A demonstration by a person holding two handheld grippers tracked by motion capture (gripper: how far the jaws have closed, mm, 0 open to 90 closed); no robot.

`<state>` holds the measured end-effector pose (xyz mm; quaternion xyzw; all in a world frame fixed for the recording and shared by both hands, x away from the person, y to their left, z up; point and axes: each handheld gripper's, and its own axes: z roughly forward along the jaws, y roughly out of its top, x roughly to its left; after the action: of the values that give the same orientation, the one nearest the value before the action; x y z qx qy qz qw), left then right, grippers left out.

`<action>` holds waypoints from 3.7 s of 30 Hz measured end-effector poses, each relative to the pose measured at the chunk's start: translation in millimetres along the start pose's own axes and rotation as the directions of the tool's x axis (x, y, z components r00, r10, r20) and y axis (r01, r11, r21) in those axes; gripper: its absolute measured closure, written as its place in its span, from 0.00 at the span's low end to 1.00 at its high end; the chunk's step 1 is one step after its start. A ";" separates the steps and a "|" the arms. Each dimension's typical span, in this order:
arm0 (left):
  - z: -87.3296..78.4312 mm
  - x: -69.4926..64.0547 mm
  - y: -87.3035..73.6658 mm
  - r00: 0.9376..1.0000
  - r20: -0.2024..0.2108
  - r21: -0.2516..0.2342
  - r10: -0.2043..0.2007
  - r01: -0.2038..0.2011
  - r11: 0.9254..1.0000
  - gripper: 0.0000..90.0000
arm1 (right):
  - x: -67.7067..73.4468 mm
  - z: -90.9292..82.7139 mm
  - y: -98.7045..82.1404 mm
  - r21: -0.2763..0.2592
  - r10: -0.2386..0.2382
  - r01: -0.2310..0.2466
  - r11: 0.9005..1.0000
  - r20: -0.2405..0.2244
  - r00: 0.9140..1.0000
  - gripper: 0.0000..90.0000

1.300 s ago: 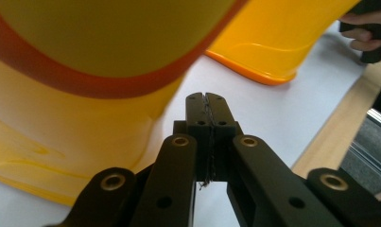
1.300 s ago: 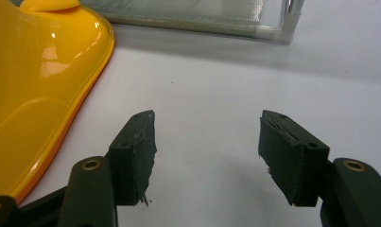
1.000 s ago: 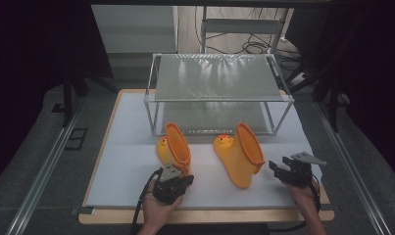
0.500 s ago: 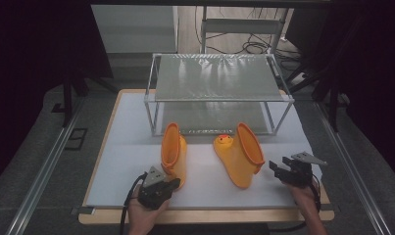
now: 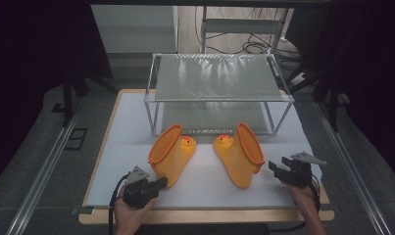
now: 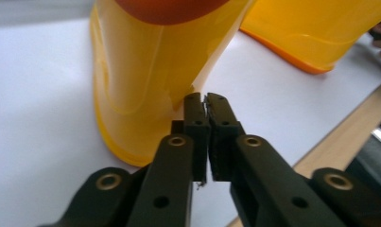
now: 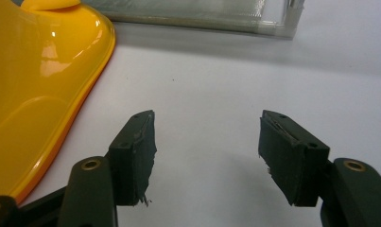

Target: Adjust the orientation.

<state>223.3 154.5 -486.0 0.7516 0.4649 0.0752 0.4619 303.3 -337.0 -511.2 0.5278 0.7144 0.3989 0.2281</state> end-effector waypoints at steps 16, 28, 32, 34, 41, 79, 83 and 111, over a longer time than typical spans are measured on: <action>-30.3 55.7 10.9 0.999 -0.010 0.098 -0.052 0.052 0.994 0.53 | 3.1 -1.6 2.9 -0.013 -0.018 0.017 1.000 -0.061 0.998 0.45; -17.5 87.5 43.9 0.999 -0.031 0.119 -0.041 0.044 0.992 0.47 | 8.0 3.0 1.2 0.048 -0.085 0.089 0.995 -0.081 0.993 0.42; -16.1 91.9 49.4 0.999 -0.028 0.104 -0.045 0.048 0.993 0.48 | 8.4 2.3 1.8 0.050 -0.093 0.097 0.994 -0.083 0.992 0.42; -15.5 92.2 50.2 0.999 -0.029 0.105 -0.041 0.044 0.994 0.48 | 8.4 1.1 2.3 0.048 -0.093 0.098 0.994 -0.087 0.992 0.43; -17.5 93.4 44.6 0.998 -0.031 0.085 -0.055 0.058 0.995 0.48 | 10.3 -3.6 3.5 0.038 -0.154 0.159 0.987 -0.101 0.983 0.64; -15.8 82.8 53.0 0.999 -0.046 0.070 -0.022 0.026 0.997 0.47 | 65.9 11.1 8.0 0.061 -0.407 0.463 0.884 -0.385 0.828 1.00; -16.1 83.0 53.2 0.999 -0.043 0.071 -0.028 0.031 0.997 0.47 | 76.4 13.0 8.6 0.052 -0.425 0.490 0.870 -0.423 0.800 1.00; -24.1 82.4 55.4 0.999 -0.005 0.055 -0.045 0.045 0.997 0.46 | 58.2 3.4 8.5 -0.017 -0.301 0.317 0.948 -0.365 0.881 0.73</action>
<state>290.9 225.0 -456.2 0.7532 0.4845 0.0531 0.4418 290.9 -280.3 -500.8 0.3292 0.8273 0.4327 0.1416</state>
